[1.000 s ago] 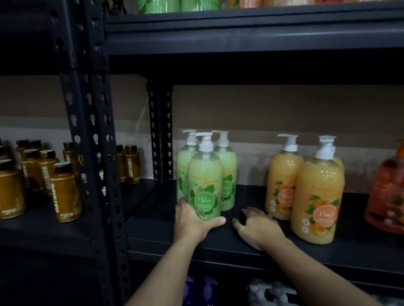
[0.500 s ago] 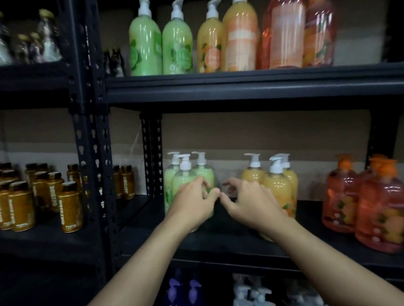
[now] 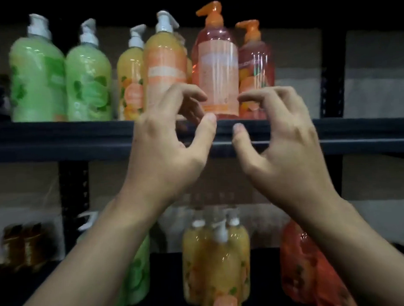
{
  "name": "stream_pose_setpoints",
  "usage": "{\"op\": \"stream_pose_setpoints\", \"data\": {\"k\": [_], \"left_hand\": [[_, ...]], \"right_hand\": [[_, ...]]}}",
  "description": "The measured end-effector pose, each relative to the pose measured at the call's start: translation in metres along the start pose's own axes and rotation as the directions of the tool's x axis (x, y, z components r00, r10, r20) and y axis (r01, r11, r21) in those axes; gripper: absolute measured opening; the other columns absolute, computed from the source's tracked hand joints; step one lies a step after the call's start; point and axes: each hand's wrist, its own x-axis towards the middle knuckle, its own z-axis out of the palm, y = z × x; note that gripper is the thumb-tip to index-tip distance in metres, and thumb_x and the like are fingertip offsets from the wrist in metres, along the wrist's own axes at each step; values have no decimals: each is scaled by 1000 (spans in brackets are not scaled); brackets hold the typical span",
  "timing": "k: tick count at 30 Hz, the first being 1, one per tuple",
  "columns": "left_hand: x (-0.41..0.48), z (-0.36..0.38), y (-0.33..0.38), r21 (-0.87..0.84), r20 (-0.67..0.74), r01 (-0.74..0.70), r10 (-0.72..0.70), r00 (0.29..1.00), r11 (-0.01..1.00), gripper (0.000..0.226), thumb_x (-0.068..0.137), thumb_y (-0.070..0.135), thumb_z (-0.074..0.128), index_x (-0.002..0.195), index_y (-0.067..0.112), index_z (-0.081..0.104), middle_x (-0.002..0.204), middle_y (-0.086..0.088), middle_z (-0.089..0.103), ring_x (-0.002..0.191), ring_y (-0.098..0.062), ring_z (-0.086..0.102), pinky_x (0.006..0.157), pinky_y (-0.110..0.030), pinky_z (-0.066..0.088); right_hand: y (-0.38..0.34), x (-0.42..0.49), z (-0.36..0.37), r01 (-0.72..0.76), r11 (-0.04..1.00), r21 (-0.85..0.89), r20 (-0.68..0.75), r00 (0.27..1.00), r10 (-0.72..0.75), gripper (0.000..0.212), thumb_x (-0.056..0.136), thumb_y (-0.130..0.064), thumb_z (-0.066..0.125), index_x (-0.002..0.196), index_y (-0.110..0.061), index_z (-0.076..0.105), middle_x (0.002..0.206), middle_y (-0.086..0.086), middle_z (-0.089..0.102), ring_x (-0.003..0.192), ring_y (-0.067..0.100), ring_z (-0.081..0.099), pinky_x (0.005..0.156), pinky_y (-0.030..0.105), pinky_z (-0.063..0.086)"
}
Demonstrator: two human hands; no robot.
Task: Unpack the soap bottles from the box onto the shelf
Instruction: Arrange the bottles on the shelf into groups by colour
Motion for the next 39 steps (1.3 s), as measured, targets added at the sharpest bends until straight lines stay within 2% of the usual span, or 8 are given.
{"op": "stream_pose_setpoints", "data": {"k": [4, 8, 17, 20, 26, 31, 34, 39], "left_hand": [[53, 41, -16, -30, -24, 99, -100, 995, 995, 38, 89, 33, 63, 124, 23, 54, 118, 10, 57, 111, -12, 58, 90, -30, 52], [99, 55, -21, -23, 4, 324, -324, 946, 946, 65, 80, 54, 63, 139, 38, 38, 132, 26, 45, 125, -3, 47, 105, -41, 43], [169, 65, -4, 126, 271, 743, -744, 611, 657, 115, 61, 75, 68, 153, 37, 10, 159, 16, 15, 146, -7, 19, 118, -32, 22], [196, 71, -3, 155, 286, 782, -785, 549, 603, 113, 64, 60, 78, 154, 30, 14, 152, 19, 20, 145, -5, 19, 111, -21, 17], [216, 76, -4, 234, 331, 821, -836, 437, 522, 105, 62, 52, 85, 144, 21, 29, 143, 5, 37, 136, -13, 34, 101, -21, 27], [203, 78, -11, 234, 346, 867, -871, 349, 440, 101, 55, 48, 89, 132, 20, 31, 140, 1, 44, 130, -19, 43, 106, -33, 37], [194, 78, -12, 217, 344, 876, -873, 344, 431, 114, 55, 42, 92, 142, 25, 20, 146, 1, 40, 133, -20, 41, 107, -34, 37], [182, 82, -11, 147, 289, 867, -859, 423, 476, 125, 56, 33, 93, 150, 32, 10, 147, 4, 38, 135, -16, 38, 106, -27, 32]], "right_hand": [[46, 41, -12, -173, 983, 63, -8, 985, 174, 37, 90, -34, 58, 126, -27, 52, 123, -8, 49, 114, 2, 47, 93, 7, 36], [76, 98, -18, -386, 913, 135, 105, 922, 374, 49, 87, -36, 63, 131, -35, 42, 122, -24, 44, 122, -6, 42, 98, 11, 34], [91, 177, -20, -792, 608, 54, 456, 561, 691, 86, 82, -48, 70, 151, -38, 19, 156, -15, 24, 142, 1, 23, 109, 27, 27], [95, 205, -21, -847, 530, 36, 513, 471, 718, 91, 80, -49, 73, 151, -39, 15, 157, -11, 23, 145, 8, 21, 113, 36, 30], [108, 224, -19, -879, 473, -59, 608, 344, 715, 108, 75, -49, 78, 153, -39, 4, 159, 3, 24, 147, 20, 24, 115, 47, 33], [120, 208, -4, -908, 410, -86, 661, 255, 705, 122, 64, -49, 86, 153, -39, 3, 148, 3, 44, 135, 20, 45, 109, 42, 42], [122, 195, 3, -910, 410, -62, 682, 262, 683, 116, 65, -37, 89, 151, -36, 11, 129, -8, 57, 113, 11, 59, 98, 30, 48], [120, 180, 17, -914, 405, -24, 653, 292, 699, 113, 64, -32, 91, 149, -32, 17, 124, -6, 56, 109, 14, 60, 95, 33, 50]]}}
